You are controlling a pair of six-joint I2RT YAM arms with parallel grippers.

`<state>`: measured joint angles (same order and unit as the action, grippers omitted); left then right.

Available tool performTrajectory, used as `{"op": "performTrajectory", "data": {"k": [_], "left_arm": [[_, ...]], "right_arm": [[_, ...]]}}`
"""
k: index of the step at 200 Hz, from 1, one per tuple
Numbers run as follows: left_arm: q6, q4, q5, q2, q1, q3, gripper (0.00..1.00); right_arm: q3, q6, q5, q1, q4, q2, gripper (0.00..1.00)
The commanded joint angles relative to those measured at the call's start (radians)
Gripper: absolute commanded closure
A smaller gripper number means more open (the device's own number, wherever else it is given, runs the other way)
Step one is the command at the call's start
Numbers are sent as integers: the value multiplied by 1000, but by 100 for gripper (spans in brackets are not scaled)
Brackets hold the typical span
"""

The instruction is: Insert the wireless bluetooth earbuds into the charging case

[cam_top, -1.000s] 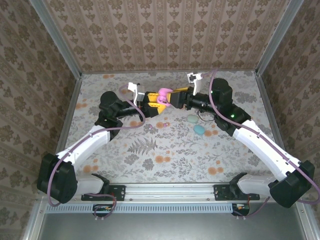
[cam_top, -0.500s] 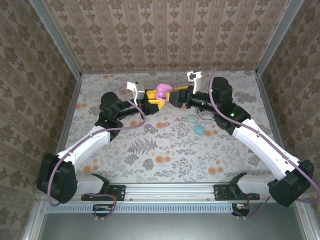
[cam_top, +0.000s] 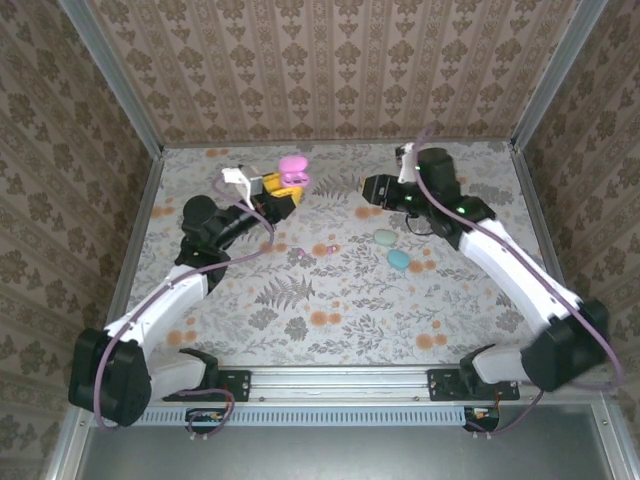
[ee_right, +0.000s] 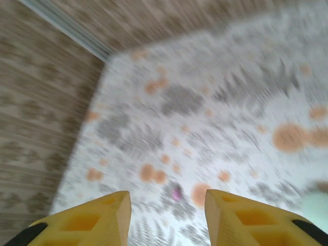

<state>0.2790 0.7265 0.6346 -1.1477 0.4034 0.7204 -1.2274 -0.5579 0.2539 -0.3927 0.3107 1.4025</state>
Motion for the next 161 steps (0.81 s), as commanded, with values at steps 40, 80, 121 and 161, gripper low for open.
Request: {"op": "performTrajectory", "data": {"k": [40, 80, 121, 161], "left_arm": [[-87, -98, -72, 155, -26, -26, 70], [-111, -139, -82, 201, -26, -32, 70], [-123, -163, -79, 216, -27, -30, 69], [-133, -177, -73, 211, -28, -23, 69]], "right_arm": [[-276, 112, 133, -55, 268, 490, 56], [-568, 189, 129, -109, 422, 774, 58], [-769, 233, 136, -128, 543, 940, 60], [-765, 267, 131, -133, 584, 978, 61]]}}
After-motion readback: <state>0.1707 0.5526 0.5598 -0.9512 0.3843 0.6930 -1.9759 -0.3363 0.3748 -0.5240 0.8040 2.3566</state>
